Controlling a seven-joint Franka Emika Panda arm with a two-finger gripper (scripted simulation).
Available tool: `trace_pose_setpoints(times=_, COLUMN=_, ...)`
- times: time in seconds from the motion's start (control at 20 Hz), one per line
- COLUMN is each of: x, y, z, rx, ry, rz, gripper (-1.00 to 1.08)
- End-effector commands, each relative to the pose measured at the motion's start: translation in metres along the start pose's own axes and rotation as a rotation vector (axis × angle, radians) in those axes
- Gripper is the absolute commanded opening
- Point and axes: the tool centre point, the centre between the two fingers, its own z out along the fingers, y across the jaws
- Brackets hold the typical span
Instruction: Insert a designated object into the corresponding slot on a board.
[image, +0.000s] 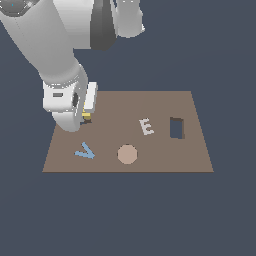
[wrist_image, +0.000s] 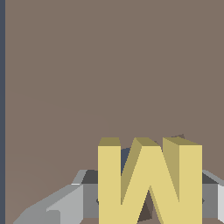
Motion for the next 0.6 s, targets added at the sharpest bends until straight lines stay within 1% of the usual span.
trace_pose_setpoints(times=0.0, x=-0.002, y=0.004, z=0.0, rx=0.0, ry=0.0, rz=-0.064, gripper=-1.0)
trace_pose_setpoints(times=0.3, x=-0.005, y=0.011, z=0.0, rx=0.0, ry=0.0, rz=-0.174, gripper=-1.0)
trace_pose_setpoints(times=0.55, x=-0.006, y=0.015, z=-0.001, rx=0.0, ry=0.0, rz=-0.227, gripper=-1.0)
